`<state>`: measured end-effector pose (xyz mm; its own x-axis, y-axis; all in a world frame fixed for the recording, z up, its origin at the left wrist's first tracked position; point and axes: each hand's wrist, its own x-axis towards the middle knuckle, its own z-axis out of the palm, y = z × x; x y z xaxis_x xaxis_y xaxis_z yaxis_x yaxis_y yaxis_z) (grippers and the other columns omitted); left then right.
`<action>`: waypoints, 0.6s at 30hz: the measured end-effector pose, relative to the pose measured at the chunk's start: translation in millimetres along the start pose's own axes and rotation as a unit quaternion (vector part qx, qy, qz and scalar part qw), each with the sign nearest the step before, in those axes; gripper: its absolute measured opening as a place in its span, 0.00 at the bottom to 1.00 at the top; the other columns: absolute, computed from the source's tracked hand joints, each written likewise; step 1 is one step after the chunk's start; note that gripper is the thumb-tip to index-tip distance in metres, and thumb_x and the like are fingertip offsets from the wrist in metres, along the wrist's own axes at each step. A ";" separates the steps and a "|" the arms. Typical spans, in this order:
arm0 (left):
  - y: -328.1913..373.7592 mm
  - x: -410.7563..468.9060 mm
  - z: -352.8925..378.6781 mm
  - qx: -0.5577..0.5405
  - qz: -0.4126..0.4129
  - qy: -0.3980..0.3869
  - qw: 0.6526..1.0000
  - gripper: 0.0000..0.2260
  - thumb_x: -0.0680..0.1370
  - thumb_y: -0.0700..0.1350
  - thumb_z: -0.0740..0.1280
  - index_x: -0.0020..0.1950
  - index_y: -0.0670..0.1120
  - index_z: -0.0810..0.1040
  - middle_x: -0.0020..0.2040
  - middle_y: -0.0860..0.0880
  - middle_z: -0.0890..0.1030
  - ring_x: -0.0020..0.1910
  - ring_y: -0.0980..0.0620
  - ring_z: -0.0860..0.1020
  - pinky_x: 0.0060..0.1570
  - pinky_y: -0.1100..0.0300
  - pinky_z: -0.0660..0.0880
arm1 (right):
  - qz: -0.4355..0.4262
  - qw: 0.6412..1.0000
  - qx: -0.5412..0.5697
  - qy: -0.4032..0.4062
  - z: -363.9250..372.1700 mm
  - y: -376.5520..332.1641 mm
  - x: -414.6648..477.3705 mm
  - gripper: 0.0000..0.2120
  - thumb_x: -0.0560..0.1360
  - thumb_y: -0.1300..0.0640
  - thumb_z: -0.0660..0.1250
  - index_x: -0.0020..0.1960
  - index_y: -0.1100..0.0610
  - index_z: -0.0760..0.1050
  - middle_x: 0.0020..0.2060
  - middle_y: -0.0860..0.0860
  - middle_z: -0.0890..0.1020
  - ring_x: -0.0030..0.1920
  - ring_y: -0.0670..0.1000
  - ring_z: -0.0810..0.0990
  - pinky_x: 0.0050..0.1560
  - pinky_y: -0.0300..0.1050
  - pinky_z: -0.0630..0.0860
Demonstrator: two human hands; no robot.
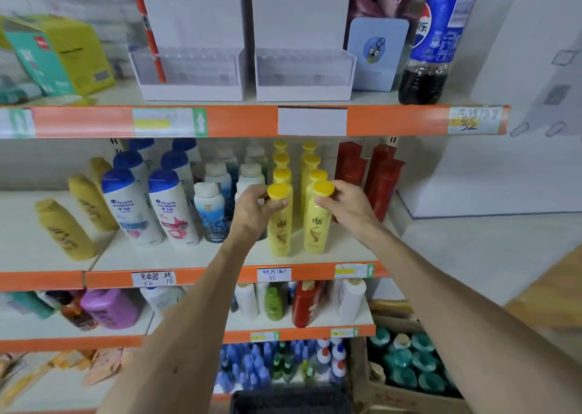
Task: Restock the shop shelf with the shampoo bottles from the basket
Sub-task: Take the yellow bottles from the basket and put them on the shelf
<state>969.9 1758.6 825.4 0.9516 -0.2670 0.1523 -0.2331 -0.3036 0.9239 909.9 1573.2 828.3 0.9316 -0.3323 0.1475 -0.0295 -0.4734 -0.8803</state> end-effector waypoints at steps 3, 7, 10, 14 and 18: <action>-11.2 4.4 5.2 0.013 -0.002 -0.002 1.000 0.09 0.73 0.45 0.73 0.47 0.39 0.81 0.44 0.43 0.81 0.43 0.46 0.78 0.45 0.54 0.75 | 0.007 1.000 0.000 0.005 3.2 8.1 5.7 0.06 0.74 0.59 0.72 0.49 0.50 0.78 0.47 0.53 0.85 0.50 0.53 0.83 0.57 0.55 0.78; -16.2 7.4 10.4 0.002 -0.012 -0.013 1.000 0.07 0.74 0.43 0.72 0.42 0.40 0.78 0.41 0.44 0.76 0.41 0.50 0.73 0.44 0.55 0.70 | 0.021 1.000 -0.013 0.000 2.7 18.4 11.7 0.08 0.75 0.59 0.71 0.54 0.53 0.79 0.49 0.53 0.85 0.52 0.54 0.82 0.58 0.54 0.77; -15.7 10.4 14.7 0.009 -0.004 -0.022 1.000 0.11 0.75 0.43 0.71 0.37 0.52 0.71 0.43 0.44 0.75 0.43 0.50 0.72 0.46 0.55 0.69 | 0.029 0.999 -0.016 -0.009 3.1 24.0 12.8 0.06 0.76 0.60 0.70 0.52 0.53 0.78 0.49 0.54 0.84 0.53 0.55 0.82 0.58 0.53 0.76; -17.9 19.5 17.8 0.048 0.006 -0.043 0.998 0.04 0.76 0.44 0.69 0.45 0.47 0.76 0.48 0.44 0.76 0.47 0.49 0.74 0.47 0.58 0.70 | 0.029 0.999 -0.018 -0.028 7.2 28.9 14.5 0.05 0.77 0.59 0.69 0.49 0.50 0.76 0.48 0.52 0.84 0.53 0.54 0.82 0.57 0.51 0.76; -22.2 26.5 16.4 0.097 0.024 -0.045 0.994 0.08 0.77 0.46 0.68 0.50 0.42 0.76 0.47 0.47 0.73 0.46 0.51 0.73 0.45 0.61 0.67 | 0.010 0.998 -0.037 -0.048 10.8 26.5 17.4 0.08 0.77 0.58 0.69 0.55 0.51 0.77 0.46 0.47 0.81 0.51 0.50 0.80 0.50 0.43 0.71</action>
<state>997.0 1743.3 803.2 0.9186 -0.3632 0.1556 -0.3211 -0.4566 0.8297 929.2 1563.7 802.6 0.9607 -0.2648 0.0836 -0.0719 -0.5281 -0.8461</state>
